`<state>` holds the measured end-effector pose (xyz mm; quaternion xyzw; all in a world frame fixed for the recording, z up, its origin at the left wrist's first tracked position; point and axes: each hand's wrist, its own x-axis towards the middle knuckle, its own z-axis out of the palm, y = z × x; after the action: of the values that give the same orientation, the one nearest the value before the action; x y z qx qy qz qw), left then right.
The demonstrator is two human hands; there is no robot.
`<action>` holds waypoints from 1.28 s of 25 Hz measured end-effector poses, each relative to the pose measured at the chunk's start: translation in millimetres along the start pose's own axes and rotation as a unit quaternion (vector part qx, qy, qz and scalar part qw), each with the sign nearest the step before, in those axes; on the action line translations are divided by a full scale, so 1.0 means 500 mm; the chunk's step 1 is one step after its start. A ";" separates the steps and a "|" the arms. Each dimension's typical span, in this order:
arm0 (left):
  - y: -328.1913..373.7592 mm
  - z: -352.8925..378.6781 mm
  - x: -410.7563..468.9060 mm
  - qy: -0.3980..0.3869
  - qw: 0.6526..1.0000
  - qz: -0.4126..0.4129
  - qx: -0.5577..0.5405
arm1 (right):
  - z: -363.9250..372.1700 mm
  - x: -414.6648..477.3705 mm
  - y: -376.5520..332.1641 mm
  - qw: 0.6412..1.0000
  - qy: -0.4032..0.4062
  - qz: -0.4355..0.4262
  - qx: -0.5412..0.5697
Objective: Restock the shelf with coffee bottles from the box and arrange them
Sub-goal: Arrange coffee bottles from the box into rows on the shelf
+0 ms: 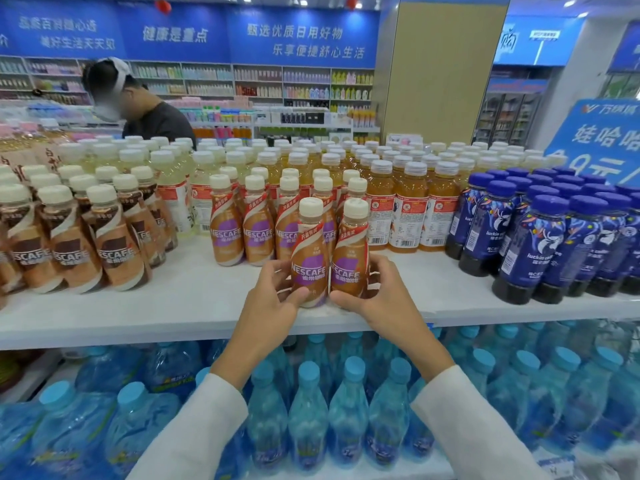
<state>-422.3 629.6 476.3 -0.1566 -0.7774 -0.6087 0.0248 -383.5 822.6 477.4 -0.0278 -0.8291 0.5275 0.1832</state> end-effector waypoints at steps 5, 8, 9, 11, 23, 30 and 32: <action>0.012 0.015 -0.011 0.055 0.998 0.022 0.018 | -0.010 -0.014 -0.011 0.998 0.018 -0.015 0.053; 0.017 0.021 -0.013 0.068 0.997 0.027 0.020 | -0.011 -0.008 -0.011 0.997 -0.015 -0.007 0.075; 0.017 0.022 -0.014 0.067 0.997 0.026 0.020 | -0.014 -0.006 -0.011 0.996 -0.036 -0.002 0.086; 0.017 0.022 -0.016 0.067 0.997 0.025 0.018 | -0.021 -0.005 -0.009 0.994 -0.061 -0.002 0.094; 0.008 0.028 -0.017 0.080 0.996 0.025 0.023 | 0.008 -0.025 -0.009 0.997 0.062 -0.022 0.031; -0.003 -0.018 -0.029 0.106 0.994 0.014 0.039 | 0.049 -0.019 -0.023 0.999 0.006 -0.037 0.038; -0.012 -0.064 -0.032 0.125 0.991 0.010 0.052 | 0.099 -0.013 -0.032 0.998 -0.003 -0.057 0.026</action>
<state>-413.5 594.6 475.3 -0.0858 -0.7970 -0.5823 0.1356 -391.5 771.1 471.4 0.0258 -0.8160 0.5376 0.2107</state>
